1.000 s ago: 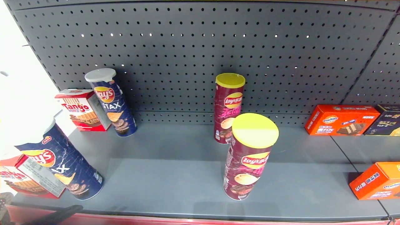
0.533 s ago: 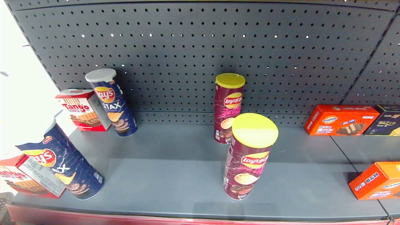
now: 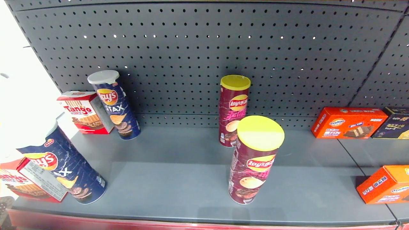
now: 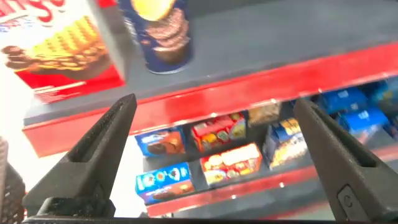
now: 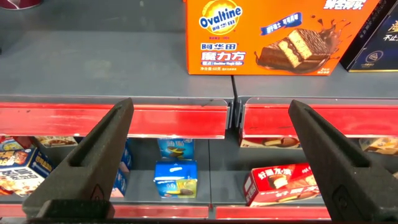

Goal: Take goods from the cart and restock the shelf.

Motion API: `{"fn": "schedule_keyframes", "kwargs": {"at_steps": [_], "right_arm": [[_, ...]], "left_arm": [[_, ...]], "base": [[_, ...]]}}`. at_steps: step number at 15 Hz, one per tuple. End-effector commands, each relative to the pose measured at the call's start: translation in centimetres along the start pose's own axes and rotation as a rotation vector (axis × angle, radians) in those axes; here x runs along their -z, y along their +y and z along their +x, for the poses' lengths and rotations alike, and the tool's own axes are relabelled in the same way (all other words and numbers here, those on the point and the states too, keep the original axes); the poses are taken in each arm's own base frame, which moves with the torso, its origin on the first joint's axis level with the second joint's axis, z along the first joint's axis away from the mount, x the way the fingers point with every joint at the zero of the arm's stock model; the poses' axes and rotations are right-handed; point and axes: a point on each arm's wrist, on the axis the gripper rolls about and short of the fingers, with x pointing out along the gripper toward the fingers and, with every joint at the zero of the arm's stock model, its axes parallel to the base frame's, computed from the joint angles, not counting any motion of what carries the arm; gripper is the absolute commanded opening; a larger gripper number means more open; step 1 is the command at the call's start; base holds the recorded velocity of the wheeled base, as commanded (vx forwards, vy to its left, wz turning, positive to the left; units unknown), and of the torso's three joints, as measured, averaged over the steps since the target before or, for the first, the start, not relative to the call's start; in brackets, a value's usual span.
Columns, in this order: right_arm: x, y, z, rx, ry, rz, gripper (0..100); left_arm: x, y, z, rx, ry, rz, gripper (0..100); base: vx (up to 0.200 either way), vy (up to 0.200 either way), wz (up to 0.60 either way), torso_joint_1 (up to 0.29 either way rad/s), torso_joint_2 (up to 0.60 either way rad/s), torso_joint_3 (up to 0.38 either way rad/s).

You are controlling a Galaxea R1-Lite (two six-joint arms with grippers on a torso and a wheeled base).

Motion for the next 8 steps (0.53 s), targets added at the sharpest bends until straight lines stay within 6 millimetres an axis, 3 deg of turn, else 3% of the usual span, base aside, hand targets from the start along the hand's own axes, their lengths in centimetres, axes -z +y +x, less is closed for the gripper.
{"fn": "schedule_keyframes", "kwargs": {"at_steps": [1, 8], "right_arm": [[-0.01, 0.01, 0.01, 0.001, 0.001, 0.0, 100], [-0.01, 0.0, 0.01, 0.001, 0.001, 0.0, 100]], "left_arm": [[0.12, -0.24, -0.59, -0.083, -0.07, -0.04, 100], [0.18, -0.24, -0.79, -0.068, -0.098, -0.15, 100]], "base": [[0.0, 0.0, 0.0, 0.0, 0.0, 0.0], [0.0, 0.0, 0.0, 0.0, 0.0, 0.0]]}}
